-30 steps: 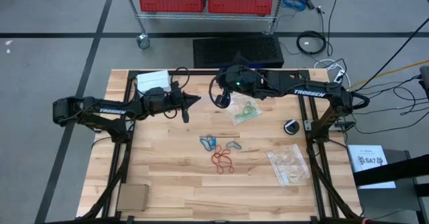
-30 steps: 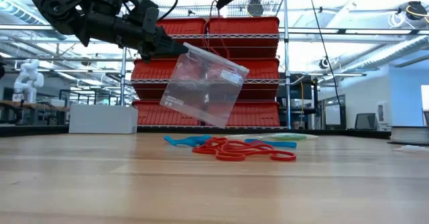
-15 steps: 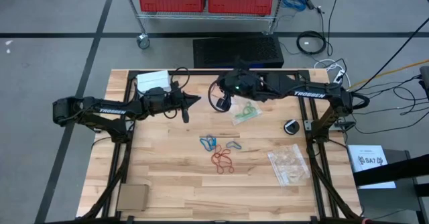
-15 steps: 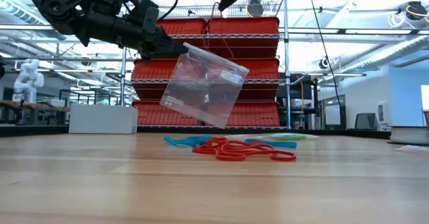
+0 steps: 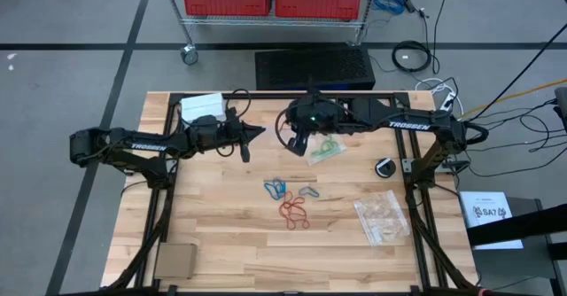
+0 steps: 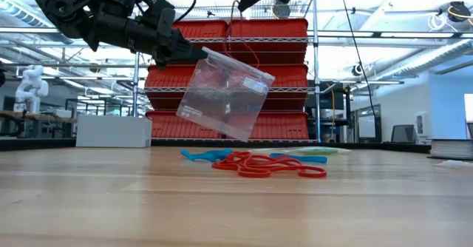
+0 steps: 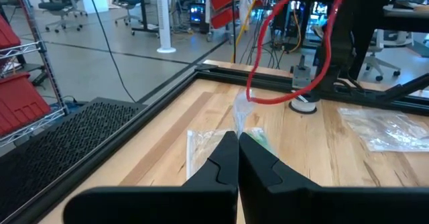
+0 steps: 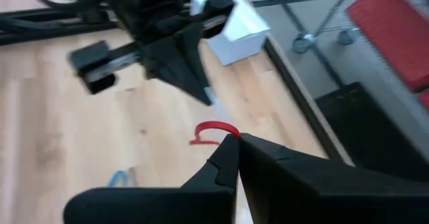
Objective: Sort rubber bands
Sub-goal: Put the red rubber band into the top left transparent zip lock bag
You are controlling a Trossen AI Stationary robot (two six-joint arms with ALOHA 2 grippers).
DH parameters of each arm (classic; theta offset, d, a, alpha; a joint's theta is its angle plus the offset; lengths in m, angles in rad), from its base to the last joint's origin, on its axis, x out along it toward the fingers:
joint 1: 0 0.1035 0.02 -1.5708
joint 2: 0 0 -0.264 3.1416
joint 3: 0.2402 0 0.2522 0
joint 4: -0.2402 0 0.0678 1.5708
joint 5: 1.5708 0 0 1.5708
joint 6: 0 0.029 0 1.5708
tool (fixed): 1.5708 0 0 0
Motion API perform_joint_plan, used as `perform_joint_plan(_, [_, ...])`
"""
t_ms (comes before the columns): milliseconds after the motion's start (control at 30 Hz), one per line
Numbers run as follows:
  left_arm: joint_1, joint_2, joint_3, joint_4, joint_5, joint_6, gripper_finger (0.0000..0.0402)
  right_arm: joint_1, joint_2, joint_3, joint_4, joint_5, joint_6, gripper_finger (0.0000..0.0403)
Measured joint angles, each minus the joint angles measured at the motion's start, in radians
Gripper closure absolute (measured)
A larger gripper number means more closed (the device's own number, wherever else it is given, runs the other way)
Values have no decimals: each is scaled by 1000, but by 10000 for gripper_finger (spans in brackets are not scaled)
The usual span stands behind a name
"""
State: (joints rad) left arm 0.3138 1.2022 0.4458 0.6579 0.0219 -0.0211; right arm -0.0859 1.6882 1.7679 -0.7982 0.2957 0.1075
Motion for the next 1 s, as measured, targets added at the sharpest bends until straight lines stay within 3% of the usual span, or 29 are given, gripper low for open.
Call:
perform_joint_plan(267, [0, 0, 0, -5, 0, 0, 402, -2, 0, 0, -26, -171, 33, 403])
perform_joint_plan(533, [0, 0, 0, -12, 0, 11, 402, -53, 28, -1, -131, -106, 44, 403])
perform_joint_plan(1000, [0, 0, 0, -21, 45, 29, 402, -105, 71, 1, -24, -33, -28, 403])
